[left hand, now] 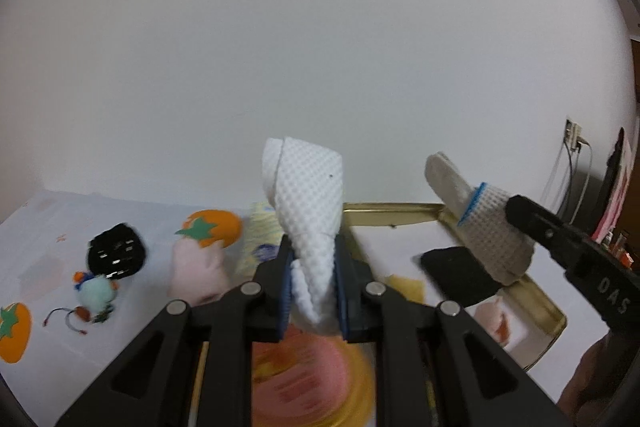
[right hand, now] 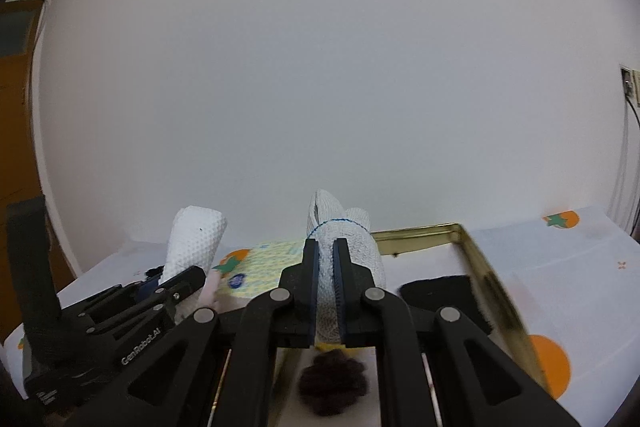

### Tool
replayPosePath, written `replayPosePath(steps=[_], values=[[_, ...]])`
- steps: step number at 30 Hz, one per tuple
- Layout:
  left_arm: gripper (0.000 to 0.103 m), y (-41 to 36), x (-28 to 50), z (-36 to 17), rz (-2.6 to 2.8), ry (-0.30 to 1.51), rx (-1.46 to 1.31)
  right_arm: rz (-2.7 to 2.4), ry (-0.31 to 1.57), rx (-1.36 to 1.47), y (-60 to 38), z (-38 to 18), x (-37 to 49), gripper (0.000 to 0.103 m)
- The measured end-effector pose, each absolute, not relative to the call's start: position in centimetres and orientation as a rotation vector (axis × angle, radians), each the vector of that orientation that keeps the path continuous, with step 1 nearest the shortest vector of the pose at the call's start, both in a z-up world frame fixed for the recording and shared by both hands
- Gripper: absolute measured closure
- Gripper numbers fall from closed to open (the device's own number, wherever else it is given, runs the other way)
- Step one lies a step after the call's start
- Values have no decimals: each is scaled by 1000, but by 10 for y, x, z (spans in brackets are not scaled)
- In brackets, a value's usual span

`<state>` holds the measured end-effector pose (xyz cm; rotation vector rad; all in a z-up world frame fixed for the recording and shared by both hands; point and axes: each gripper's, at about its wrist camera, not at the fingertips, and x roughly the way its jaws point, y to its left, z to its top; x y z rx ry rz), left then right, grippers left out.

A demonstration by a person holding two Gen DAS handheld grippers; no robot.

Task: Organize soft objects
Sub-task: 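Carry the waffle towel into the tray and open the left tool while the right tool drops the glove there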

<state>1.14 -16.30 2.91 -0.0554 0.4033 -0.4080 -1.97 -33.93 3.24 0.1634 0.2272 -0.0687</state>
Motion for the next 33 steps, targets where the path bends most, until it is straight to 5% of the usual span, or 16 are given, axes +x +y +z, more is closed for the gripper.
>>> replayPosePath(steps=[33], values=[[87, -287, 55, 19, -511, 639, 55, -178, 402, 258, -419, 16, 27, 94]])
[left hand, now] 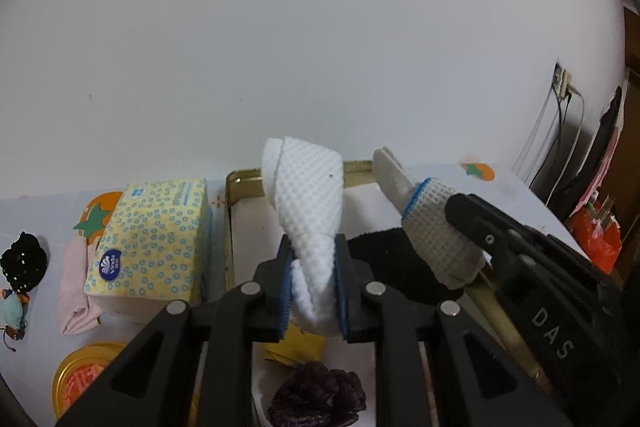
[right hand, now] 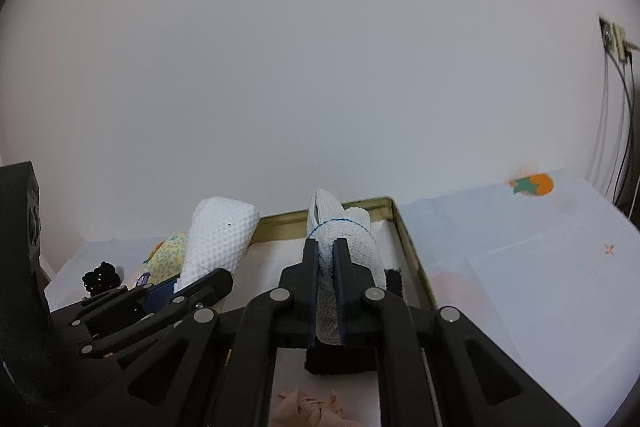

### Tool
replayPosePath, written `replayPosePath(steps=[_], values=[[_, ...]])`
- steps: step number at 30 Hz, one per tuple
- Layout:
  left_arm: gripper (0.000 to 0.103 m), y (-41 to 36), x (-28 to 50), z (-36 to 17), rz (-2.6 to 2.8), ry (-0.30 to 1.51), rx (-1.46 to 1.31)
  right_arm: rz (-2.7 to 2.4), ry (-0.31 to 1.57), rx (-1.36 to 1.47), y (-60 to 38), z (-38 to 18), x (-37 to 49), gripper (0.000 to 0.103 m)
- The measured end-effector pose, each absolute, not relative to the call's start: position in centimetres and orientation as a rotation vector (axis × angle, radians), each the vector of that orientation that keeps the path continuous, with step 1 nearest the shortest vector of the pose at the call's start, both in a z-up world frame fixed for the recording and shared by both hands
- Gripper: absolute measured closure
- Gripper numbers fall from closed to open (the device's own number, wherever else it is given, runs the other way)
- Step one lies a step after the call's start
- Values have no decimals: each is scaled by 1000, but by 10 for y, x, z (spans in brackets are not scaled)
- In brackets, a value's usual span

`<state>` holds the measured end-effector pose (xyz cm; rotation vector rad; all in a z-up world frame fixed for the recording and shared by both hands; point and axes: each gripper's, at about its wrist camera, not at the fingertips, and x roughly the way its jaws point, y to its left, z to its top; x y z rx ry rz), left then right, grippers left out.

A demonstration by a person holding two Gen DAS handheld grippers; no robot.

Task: Organize soft objects
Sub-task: 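Carry the waffle towel into the tray and open the left tool while the right tool drops the glove there, then withdraw both open tools from the tray toward the remaining toys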

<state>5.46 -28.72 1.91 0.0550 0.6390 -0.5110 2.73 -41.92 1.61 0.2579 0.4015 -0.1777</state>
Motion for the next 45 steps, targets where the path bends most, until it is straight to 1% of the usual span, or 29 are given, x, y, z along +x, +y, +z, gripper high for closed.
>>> replayPosePath(steps=[3, 5, 6, 7, 8, 9, 10, 11, 12, 13, 14, 15, 17, 23, 28, 37, 42, 45], values=[[85, -288, 55, 17, -508, 653, 77, -137, 423, 280, -423, 12, 33, 94], [75, -291, 53, 17, -504, 660, 101, -103, 416, 312, -427, 10, 33, 93], [69, -291, 51, 18, -503, 653, 111, -95, 419, 330, -429, 9, 33, 92], [49, -291, 49, 19, -497, 644, 119, -92, 426, 338, -429, 8, 34, 92], [33, -291, 45, 21, -487, 629, 126, -89, 434, 344, -430, 7, 35, 92], [27, -290, 40, 23, -467, 603, 139, -88, 427, 355, -431, 7, 33, 90], [20, -288, 35, 25, -454, 571, 145, -93, 417, 362, -432, 7, 31, 87], [11, -287, 33, 26, -450, 554, 144, -105, 403, 371, -434, 8, 28, 73], [8, -286, 29, 28, -447, 535, 143, -118, 393, 382, -435, 8, 25, 49], [1, -284, 28, 30, -441, 524, 141, -138, 381, 395, -436, 9, 22, 38], [0, -282, 25, 31, -434, 513, 135, -153, 358, 414, -438, 10, 18, 22], [0, -280, 23, 31, -431, 501, 126, -158, 324, 434, -440, 11, 13, 21], [0, -277, 21, 32, -427, 495, 120, -172, 285, 451, -442, 13, 5, 21], [0, -274, 13, 33, -404, 465, 123, -207, 268, 458, -440, 13, 1, 21], [0, -266, -1, 33, -382, 407, 137, -233, 253, 412, -433, 13, -2, 21], [0, -234, -14, 29, -316, 346, 105, -302, 134, 278, -407, 17, -19, 21], [0, -225, -18, 27, -259, 284, 133, -353, 30, 225, -392, 15, -33, 17], [0, -224, -21, 25, -243, 249, 162, -362, 33, 204, -386, 13, -32, 17]])
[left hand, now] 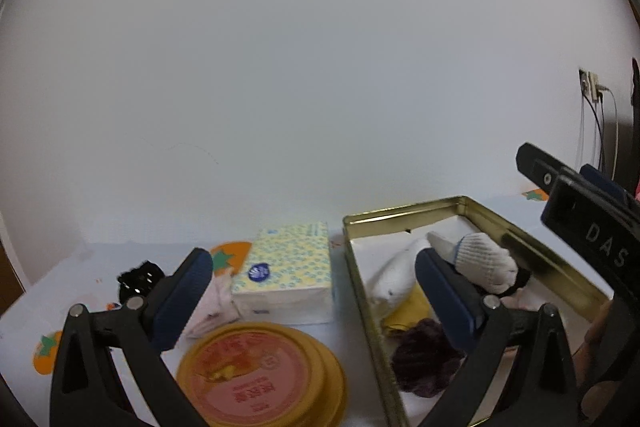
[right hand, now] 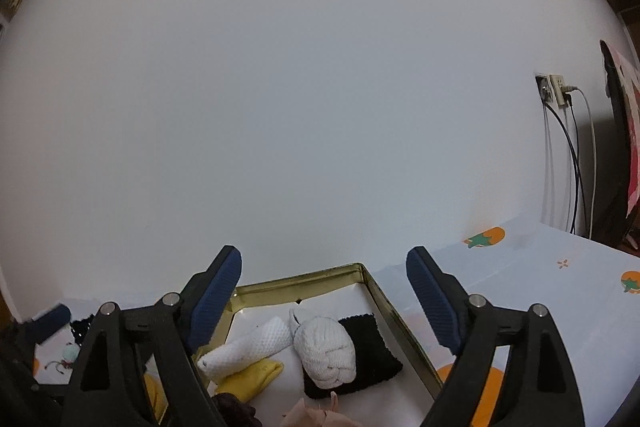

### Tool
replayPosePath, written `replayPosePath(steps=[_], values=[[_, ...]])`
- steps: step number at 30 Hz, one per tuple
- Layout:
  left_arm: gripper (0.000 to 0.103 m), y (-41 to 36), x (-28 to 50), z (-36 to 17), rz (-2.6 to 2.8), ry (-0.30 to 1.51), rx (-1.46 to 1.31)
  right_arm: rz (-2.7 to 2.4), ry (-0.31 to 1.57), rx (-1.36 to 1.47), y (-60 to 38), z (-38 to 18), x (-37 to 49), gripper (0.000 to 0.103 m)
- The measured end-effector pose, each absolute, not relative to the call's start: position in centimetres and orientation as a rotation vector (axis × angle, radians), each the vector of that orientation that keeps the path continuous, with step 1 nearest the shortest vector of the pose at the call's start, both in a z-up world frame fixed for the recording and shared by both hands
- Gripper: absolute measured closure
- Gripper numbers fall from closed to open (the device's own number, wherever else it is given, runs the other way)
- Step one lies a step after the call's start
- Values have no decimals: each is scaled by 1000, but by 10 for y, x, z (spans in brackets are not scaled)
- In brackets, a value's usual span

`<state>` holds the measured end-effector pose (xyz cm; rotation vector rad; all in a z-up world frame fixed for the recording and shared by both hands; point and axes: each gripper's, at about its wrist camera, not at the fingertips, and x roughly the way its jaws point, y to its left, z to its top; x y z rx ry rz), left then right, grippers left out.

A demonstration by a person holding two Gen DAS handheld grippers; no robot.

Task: Organize soft objects
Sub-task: 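Withdraw both open tools from the tray toward the remaining toys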

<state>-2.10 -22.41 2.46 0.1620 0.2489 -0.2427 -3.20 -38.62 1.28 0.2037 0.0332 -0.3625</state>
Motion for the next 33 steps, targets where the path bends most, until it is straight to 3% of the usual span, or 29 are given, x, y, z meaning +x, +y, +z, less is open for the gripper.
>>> replayPosePath(steps=[33], values=[[0, -159, -32, 24, -296, 275, 94, -367, -4, 282, -329, 6, -71, 17]])
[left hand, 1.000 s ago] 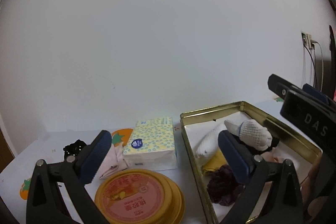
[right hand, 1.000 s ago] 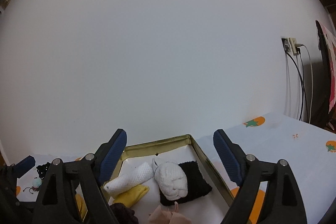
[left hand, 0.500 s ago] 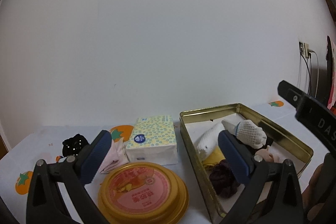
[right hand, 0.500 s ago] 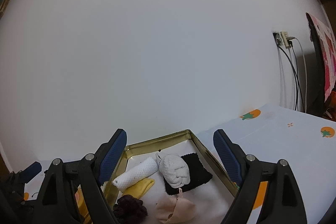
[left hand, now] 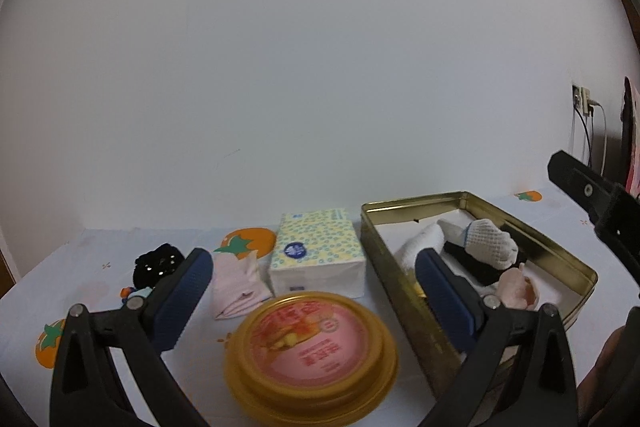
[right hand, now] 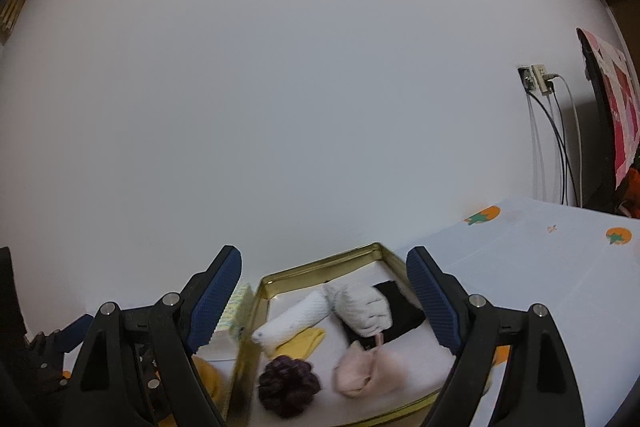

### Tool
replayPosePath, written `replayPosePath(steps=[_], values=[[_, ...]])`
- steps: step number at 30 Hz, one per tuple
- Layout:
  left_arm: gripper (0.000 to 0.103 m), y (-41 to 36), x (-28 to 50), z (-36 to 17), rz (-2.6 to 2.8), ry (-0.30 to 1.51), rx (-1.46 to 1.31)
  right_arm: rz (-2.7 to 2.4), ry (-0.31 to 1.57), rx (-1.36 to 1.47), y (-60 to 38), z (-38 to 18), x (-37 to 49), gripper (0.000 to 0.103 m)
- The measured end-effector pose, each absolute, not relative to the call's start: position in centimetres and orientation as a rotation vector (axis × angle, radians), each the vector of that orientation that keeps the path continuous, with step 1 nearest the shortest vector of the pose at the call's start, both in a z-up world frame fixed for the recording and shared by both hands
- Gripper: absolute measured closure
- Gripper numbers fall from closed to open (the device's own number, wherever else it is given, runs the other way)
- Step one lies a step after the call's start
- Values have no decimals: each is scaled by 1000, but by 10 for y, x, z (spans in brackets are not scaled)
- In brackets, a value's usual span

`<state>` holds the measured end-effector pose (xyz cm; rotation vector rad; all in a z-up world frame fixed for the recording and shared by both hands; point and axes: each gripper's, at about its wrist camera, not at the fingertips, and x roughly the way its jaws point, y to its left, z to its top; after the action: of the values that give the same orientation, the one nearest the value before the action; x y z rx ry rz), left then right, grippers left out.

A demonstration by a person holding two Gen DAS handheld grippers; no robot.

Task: Organize soft objects
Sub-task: 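Withdraw both open tools from the tray toward the remaining toys, then grasp the teal fuzzy ball toy with the right tool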

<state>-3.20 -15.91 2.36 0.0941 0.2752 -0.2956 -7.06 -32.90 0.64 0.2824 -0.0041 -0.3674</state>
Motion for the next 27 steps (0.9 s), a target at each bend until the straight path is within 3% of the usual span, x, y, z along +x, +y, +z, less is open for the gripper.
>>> replayPosePath(steps=[27], values=[[0, -16, 31, 15, -78, 388, 9, -174, 86, 272, -208, 2, -17, 17]])
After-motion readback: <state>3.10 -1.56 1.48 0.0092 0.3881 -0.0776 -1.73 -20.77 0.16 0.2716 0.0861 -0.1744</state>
